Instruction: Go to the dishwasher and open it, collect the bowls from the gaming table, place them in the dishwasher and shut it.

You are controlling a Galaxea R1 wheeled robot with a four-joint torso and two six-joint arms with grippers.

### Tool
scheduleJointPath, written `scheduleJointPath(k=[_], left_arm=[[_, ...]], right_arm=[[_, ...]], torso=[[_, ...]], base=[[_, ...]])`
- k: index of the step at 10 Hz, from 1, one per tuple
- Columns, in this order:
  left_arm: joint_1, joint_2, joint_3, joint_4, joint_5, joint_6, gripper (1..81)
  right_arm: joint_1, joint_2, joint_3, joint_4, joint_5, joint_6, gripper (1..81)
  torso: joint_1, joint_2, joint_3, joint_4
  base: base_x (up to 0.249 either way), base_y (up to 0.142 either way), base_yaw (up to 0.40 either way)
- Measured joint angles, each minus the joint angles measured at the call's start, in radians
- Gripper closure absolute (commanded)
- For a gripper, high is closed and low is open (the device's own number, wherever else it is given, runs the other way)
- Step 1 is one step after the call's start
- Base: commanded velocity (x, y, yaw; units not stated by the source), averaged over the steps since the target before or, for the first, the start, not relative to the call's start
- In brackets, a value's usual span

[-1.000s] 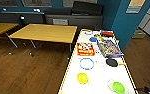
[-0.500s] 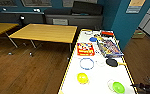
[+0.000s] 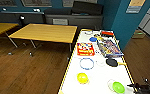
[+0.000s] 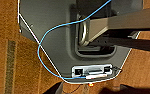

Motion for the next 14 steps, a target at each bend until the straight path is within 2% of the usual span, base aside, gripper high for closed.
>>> scheduleJointPath(k=[4, 9, 10, 14], left_arm=[[0.0, 0.0, 0.0, 0.0, -0.001, 0.0, 1.0], [0.0, -0.004, 0.0, -0.007, 0.0, 0.0, 1.0], [0.0, -0.004, 0.0, -0.008, 0.0, 0.0, 1.0], [0.0, -0.004, 0.0, -0.009, 0.004, 0.0, 1.0]], right_arm=[[0.001, 0.051, -0.04, 0.001, 0.001, 0.007, 1.0], [0.001, 0.171, -0.103, 0.001, 0.001, 0.007, 1.0], [0.0, 0.18, -0.116, -0.001, 0.003, -0.006, 81.1], [-0.018, 0.173, -0.119, 0.008, 0.002, 0.009, 81.1]], torso=[[0.0, 0.0, 0.0, 0.0], [0.0, 0.0, 0.0, 0.0], [0.0, 0.0, 0.0, 0.0], [0.0, 0.0, 0.0, 0.0]], base=[[0.0, 0.0, 0.0], [0.0, 0.0, 0.0], [0.0, 0.0, 0.0], [0.0, 0.0, 0.0]])
